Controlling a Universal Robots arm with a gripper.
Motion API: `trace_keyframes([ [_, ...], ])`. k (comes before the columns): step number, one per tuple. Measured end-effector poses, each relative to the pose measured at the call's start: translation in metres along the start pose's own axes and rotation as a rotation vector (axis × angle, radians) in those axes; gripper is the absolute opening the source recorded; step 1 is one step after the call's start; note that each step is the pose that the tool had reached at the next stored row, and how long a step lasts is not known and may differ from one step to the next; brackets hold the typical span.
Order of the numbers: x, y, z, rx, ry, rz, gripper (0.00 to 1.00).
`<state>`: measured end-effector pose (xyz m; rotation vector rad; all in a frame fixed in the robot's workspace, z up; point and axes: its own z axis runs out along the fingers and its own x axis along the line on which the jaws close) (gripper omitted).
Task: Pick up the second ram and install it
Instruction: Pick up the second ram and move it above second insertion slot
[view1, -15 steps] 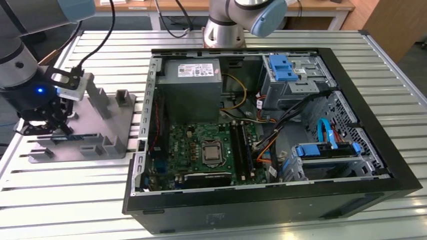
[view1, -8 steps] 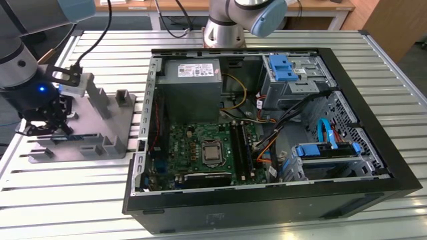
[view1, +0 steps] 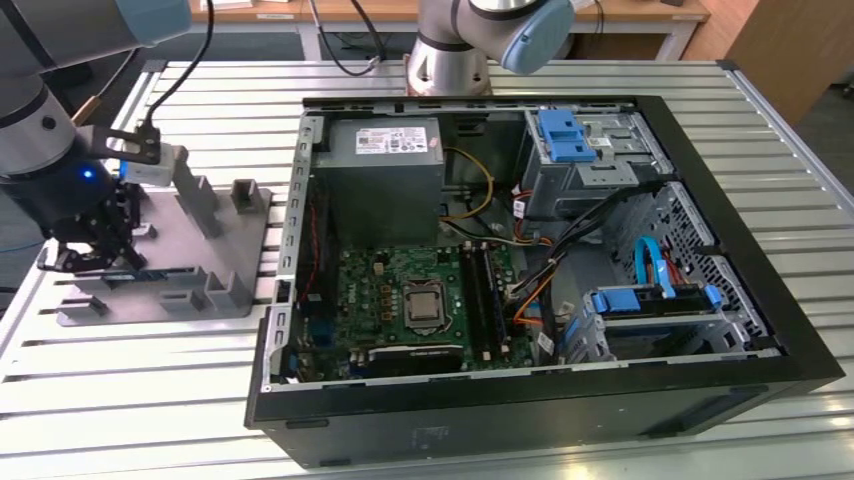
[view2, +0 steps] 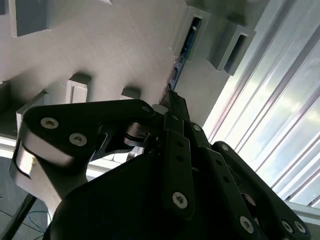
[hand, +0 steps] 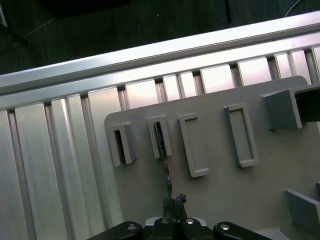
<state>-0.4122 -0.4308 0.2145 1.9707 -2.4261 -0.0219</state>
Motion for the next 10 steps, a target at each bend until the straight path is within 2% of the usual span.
trace_keyframes([
  [10,0.0000,0.0000,0.0000,0.0005,0.0031,-0.149,0.10],
])
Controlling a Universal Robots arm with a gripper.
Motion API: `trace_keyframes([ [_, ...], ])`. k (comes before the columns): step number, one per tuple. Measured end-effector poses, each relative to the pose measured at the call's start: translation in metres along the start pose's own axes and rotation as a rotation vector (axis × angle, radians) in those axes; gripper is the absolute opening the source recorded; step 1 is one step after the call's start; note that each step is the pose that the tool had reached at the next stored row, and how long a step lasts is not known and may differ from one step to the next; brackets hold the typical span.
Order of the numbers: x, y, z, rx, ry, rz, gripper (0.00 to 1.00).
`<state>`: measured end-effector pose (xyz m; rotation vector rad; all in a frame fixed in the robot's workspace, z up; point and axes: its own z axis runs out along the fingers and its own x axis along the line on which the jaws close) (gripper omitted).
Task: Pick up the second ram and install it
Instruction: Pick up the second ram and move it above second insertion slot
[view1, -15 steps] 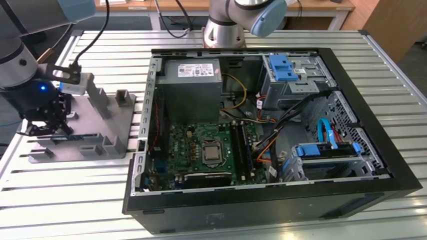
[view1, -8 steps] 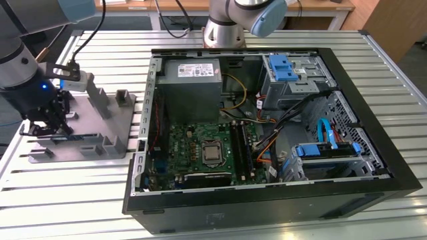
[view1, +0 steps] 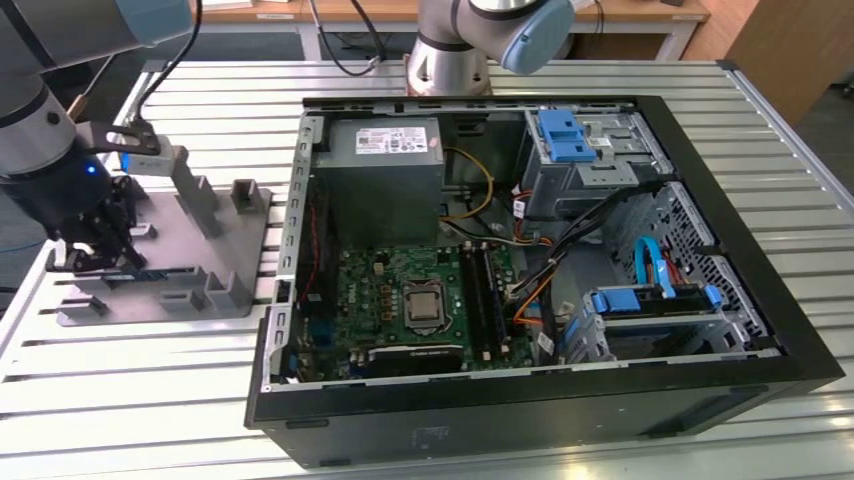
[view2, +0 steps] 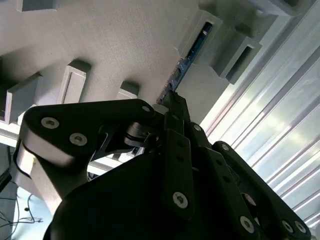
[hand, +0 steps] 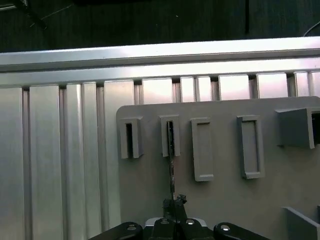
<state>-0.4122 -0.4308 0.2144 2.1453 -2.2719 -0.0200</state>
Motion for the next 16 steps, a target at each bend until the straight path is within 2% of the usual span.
trace_keyframes([
  [11,0.0000,0.0000,0.0000,0.0004,0.0027,-0.135,0.10],
  [13,-0.0001,0.0001,0.0002,0.0005,-0.0004,-0.132,0.10],
  [16,0.0000,0.0001,0.0019,0.0004,-0.0016,-0.083,0.10],
])
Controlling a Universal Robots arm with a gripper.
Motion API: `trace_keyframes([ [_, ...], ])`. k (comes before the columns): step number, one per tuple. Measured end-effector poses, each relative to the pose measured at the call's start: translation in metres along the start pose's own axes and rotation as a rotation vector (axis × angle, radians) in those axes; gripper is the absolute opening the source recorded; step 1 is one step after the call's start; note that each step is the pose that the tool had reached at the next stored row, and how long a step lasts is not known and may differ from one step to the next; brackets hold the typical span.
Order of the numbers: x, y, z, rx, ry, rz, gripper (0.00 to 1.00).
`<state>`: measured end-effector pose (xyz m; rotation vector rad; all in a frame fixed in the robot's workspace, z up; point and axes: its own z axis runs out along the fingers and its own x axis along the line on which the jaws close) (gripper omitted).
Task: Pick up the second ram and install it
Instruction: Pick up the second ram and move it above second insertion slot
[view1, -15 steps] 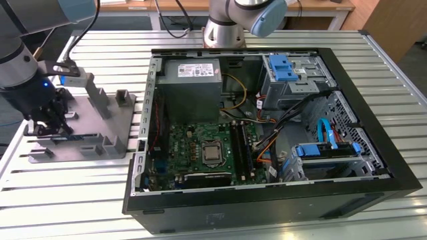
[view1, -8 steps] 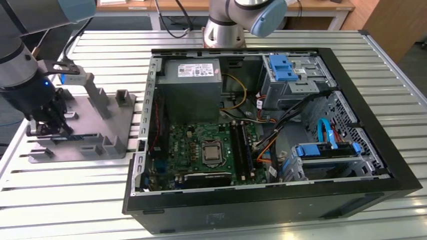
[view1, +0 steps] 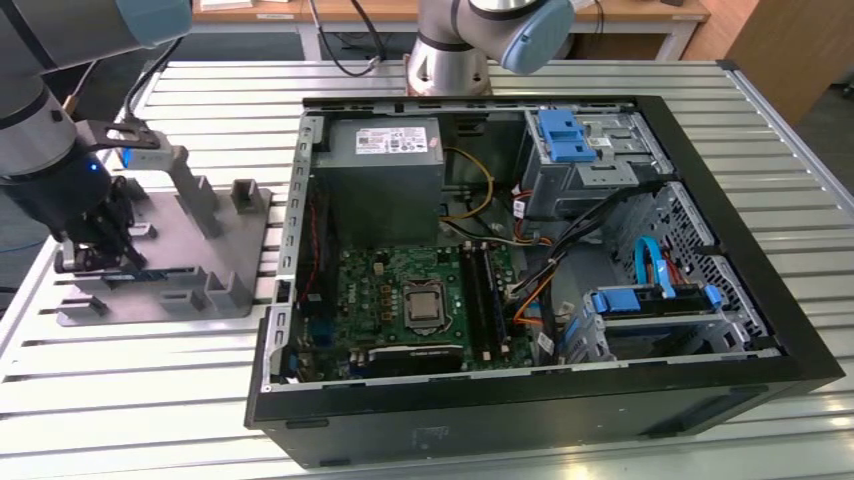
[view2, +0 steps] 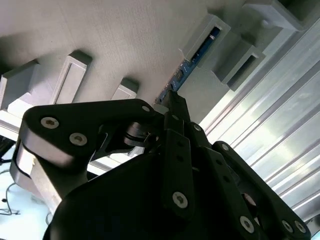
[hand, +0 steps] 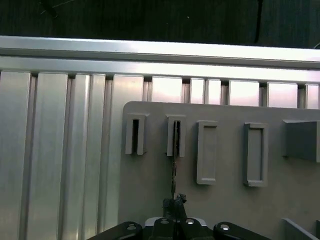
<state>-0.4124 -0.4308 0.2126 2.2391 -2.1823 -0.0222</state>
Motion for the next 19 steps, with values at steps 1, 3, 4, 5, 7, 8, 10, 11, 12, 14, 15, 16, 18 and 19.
trace_keyframes([
  [1,0.0000,0.0000,0.0006,0.0000,-0.0004,0.018,0.10],
  [3,0.0000,0.0000,0.0008,-0.0001,-0.0007,0.040,0.10],
  [4,0.0000,0.0000,0.0008,-0.0002,-0.0007,0.040,0.10],
  [5,0.0000,0.0000,0.0008,-0.0001,-0.0008,0.040,0.10],
  [7,0.0000,0.0000,0.0009,-0.0001,-0.0008,0.040,0.10],
  [8,0.0000,0.0000,0.0009,0.0000,-0.0008,0.040,0.10],
  [10,0.0000,0.0000,0.0009,0.0000,-0.0008,0.040,0.11],
  [11,0.0000,0.0000,0.0009,0.0000,-0.0008,0.041,0.16],
  [12,0.0000,0.0000,0.0009,-0.0001,-0.0008,0.041,0.16],
  [14,0.0000,0.0000,0.0009,0.0000,-0.0009,0.041,0.24],
  [15,0.0000,0.0000,0.0009,0.0000,-0.0008,0.041,0.24],
  [16,0.0000,0.0000,0.0009,0.0000,-0.0009,0.041,0.24],
  [18,0.0000,0.0002,0.0027,0.0004,-0.0009,0.041,0.24],
  [19,0.0000,0.0006,0.0042,0.0001,-0.0006,0.041,0.24],
])
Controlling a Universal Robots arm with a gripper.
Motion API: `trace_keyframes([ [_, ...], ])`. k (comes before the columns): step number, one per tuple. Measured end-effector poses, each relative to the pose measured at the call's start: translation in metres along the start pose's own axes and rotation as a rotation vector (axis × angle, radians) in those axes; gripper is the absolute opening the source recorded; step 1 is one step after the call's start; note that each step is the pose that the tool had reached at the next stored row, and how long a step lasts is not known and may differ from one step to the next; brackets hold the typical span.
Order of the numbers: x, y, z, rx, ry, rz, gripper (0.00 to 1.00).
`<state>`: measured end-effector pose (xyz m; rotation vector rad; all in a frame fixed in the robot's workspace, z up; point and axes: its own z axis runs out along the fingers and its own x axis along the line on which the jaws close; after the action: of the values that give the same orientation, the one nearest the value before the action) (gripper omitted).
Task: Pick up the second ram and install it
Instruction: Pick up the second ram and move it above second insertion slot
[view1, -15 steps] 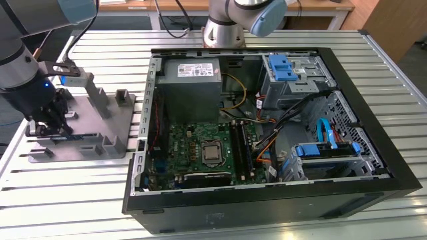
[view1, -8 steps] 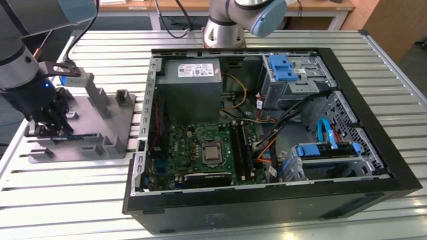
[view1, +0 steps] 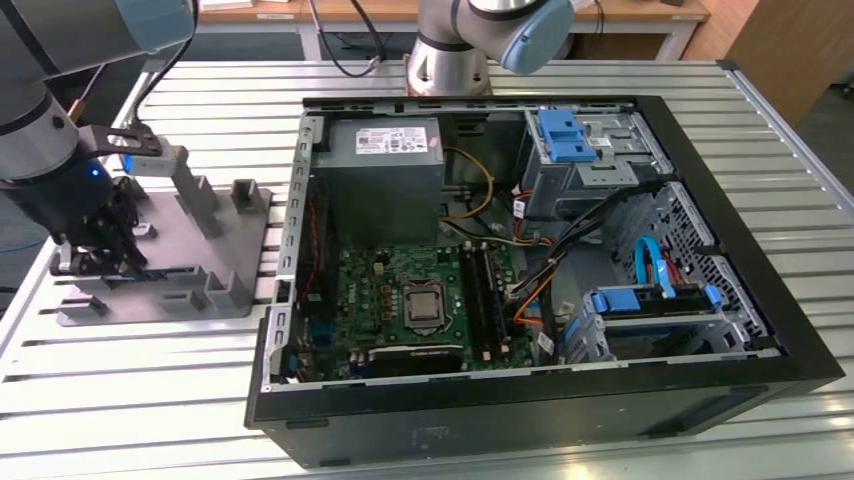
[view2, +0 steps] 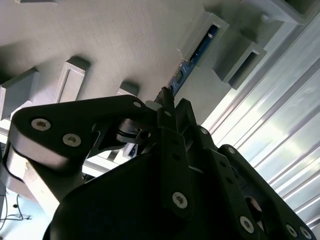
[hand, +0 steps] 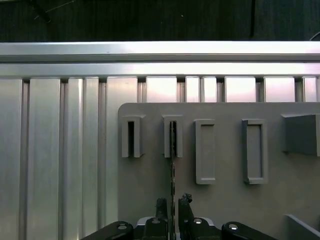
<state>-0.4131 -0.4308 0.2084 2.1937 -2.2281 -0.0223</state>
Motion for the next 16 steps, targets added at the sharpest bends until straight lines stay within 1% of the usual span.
trace_keyframes([
  [3,0.0000,0.0003,0.0049,0.0001,-0.0001,0.000,0.24],
  [6,0.0000,0.0003,0.0075,-0.0001,0.0001,-0.005,0.24],
  [16,0.0000,0.0001,0.0202,-0.0001,0.0007,-0.047,0.24],
])
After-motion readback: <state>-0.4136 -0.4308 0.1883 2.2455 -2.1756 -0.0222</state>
